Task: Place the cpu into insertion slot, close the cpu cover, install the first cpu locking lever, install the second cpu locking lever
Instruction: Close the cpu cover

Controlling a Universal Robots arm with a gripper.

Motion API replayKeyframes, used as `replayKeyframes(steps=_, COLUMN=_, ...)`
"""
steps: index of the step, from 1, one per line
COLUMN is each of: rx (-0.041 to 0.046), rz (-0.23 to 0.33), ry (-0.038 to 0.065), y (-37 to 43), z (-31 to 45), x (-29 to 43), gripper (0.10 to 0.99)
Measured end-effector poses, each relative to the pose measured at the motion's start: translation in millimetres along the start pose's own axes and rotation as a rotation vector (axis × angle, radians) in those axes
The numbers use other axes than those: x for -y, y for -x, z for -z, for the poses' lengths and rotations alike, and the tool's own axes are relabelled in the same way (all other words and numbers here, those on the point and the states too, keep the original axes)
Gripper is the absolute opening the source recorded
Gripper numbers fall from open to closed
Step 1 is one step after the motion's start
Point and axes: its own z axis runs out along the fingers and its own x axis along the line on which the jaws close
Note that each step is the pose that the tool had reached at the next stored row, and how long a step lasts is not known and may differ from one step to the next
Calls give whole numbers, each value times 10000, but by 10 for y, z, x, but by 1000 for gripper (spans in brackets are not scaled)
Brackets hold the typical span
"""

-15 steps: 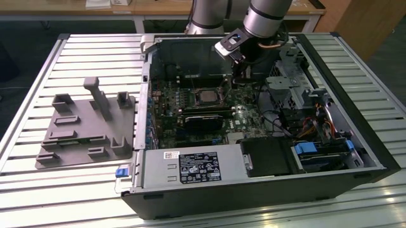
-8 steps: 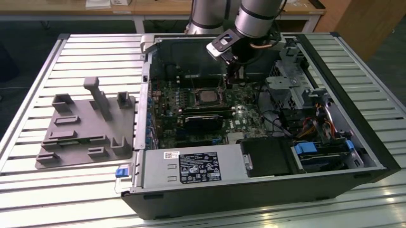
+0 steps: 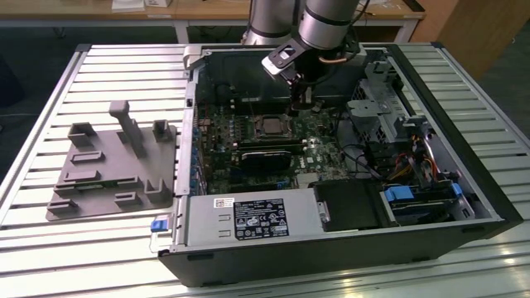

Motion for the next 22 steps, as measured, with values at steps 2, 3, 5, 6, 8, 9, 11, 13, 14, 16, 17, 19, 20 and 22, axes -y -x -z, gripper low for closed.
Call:
replayKeyframes(steps=2, rx=-3, rz=1, ry=83, y=1, z=-2, x=19, gripper=102)
replayKeyframes(steps=3, rx=-12, rz=0, ry=208, y=2, z=-5, x=39, gripper=102)
replayKeyframes(steps=5, rx=-31, rz=1, ry=512, y=5, z=-11, x=79, gripper=102)
replayKeyframes(steps=6, rx=-41, rz=1, ry=655, y=6, z=-15, x=100, gripper=102)
replayKeyframes(steps=8, rx=-55, rz=2, ry=843, y=9, z=-24, x=146, gripper=102)
replayKeyframes(steps=9, rx=-60, rz=3, ry=907, y=10, z=-30, x=171, gripper=102)
replayKeyframes(steps=11, rx=-66, rz=4, ry=1017, y=14, z=-43, x=217, gripper=102)
replayKeyframes(steps=13, rx=-72, rz=11, ry=1147, y=16, z=-57, x=251, gripper=102)
replayKeyframes(steps=14, rx=-77, rz=19, ry=1211, y=17, z=-65, x=263, gripper=102)
replayKeyframes(steps=16, rx=-80, rz=44, ry=1310, y=18, z=-78, x=283, gripper=102)
replayKeyframes(steps=17, rx=-81, rz=57, ry=1344, y=19, z=-84, x=295, gripper=102)
replayKeyframes(steps=19, rx=-81, rz=81, ry=1382, y=21, z=-94, x=328, gripper=102)
replayKeyframes(steps=20, rx=-82, rz=89, ry=1392, y=23, z=-99, x=350, gripper=102)
replayKeyframes(steps=22, rx=-84, rz=98, ry=1410, y=26, z=-110, x=400, gripper=102)
